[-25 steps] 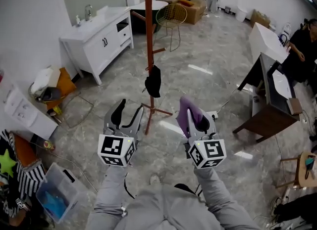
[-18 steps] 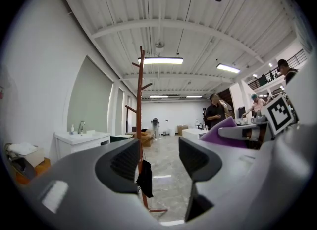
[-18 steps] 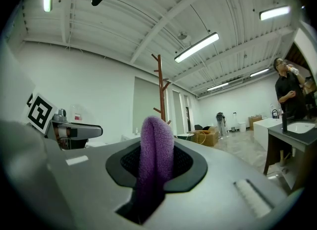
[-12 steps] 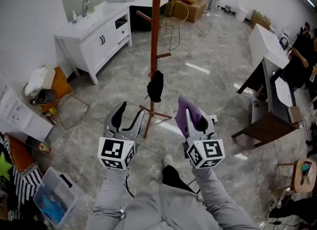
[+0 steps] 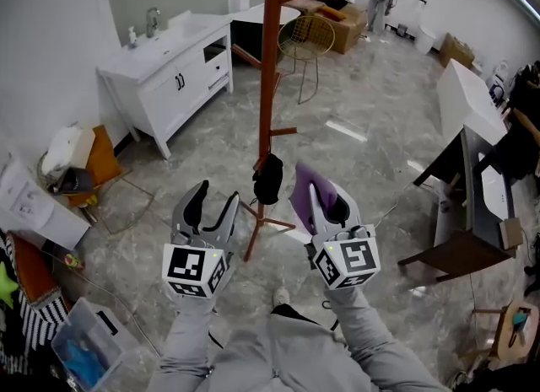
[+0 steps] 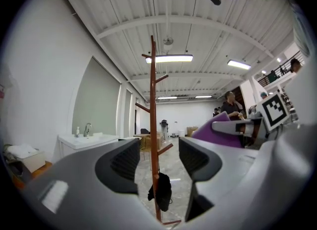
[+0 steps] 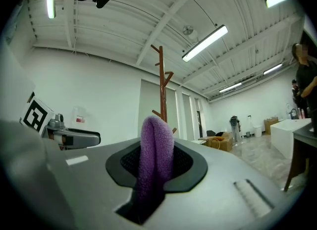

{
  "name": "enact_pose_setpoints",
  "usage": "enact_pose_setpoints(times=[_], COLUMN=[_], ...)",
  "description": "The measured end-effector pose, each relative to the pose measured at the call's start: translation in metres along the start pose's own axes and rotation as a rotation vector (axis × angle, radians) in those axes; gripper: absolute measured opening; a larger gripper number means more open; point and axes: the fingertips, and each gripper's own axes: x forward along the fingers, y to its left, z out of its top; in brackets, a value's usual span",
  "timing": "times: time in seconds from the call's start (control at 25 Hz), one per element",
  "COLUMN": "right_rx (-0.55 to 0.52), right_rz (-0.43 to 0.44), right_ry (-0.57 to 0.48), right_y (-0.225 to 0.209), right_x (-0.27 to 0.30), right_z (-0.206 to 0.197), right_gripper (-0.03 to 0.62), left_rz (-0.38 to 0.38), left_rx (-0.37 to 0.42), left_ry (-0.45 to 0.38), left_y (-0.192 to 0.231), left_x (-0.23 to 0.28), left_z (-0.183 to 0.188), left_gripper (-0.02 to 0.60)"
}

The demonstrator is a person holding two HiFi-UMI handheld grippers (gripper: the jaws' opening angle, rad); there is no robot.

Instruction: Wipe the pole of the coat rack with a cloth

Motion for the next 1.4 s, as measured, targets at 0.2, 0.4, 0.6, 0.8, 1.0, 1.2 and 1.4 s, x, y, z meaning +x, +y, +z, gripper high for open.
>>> enact_pose_setpoints(times=[0.2,0.4,0.6,0.8,1.0,1.2,1.4], right_rx=[-0.081,-0.191,-0.337,-0.45,-0.522,-0.591,-0.611], right_rz=[0.05,0.101,0.113,0.154,0.19,0.2,0.196], right_ry=[-0.096,-0.225,-0.377,-0.46,-0.502,-0.425,-0.388], right_y=[-0.027,-0.044,-0.049,-0.031,-0.001,0.019,0.029], right_x=[0.054,0.103,0.143,0.17,0.192,0.222,0.24], right_z=[0.038,0.087,0.143,0.176,0.182,0.163,0.154], right_gripper=[0.069,0.069,0.069,0.069,0.069,0.069,0.069], left_rz=[0.046,0.093,0.148,0.165,0.178,0.175,0.161], left_rx=[0.026,0.04,0.044,0.04,0.05,0.044,0.039], left_ry=[0.008,0.014,0.023,0.031,0.031,0.014,0.011], left_y=[0.011,0.021,0.033,0.037,0.052,0.073,0.091], left_x=[0.04,0.071,0.087,0.093,0.092,0.092,0.095], left_z=[0.002,0.004,0.006,0.004,0.004,0.007,0.005], left_gripper=[0.267,0.267,0.267,0.267,0.267,0.267,0.267])
